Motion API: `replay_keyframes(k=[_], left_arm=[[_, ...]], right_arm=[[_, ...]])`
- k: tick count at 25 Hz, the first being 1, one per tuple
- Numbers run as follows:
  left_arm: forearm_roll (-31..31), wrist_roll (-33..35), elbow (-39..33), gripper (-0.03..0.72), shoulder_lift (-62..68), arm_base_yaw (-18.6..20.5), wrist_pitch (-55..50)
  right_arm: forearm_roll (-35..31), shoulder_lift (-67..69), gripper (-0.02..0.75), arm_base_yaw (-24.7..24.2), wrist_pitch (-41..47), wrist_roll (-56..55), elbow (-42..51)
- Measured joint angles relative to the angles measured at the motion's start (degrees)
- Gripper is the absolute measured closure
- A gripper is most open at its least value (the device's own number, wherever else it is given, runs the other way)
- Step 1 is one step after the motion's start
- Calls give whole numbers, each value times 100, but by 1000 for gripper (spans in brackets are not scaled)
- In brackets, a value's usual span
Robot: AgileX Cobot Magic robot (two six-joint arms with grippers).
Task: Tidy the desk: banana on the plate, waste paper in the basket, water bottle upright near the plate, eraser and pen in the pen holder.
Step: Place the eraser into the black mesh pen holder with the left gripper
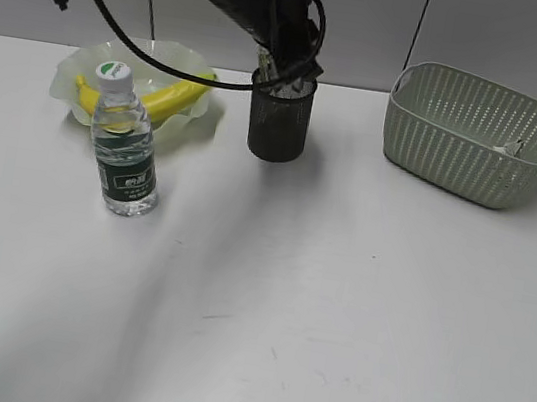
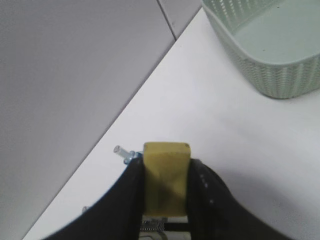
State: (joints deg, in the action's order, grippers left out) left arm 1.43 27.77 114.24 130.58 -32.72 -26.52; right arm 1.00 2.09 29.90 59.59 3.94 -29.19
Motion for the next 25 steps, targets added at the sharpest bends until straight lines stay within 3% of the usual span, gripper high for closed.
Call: replay_keyframes(k=[17, 23, 25], left_arm=[[-203, -1, 0, 490, 531, 84, 101], [-249, -1, 0, 257, 406, 84, -11], [-255, -1, 0, 225, 310, 84, -53]], right_arm=[[0, 0, 322, 0, 0, 0, 0], [0, 0, 322, 0, 0, 0, 0], [0, 0, 322, 0, -1, 0, 0]])
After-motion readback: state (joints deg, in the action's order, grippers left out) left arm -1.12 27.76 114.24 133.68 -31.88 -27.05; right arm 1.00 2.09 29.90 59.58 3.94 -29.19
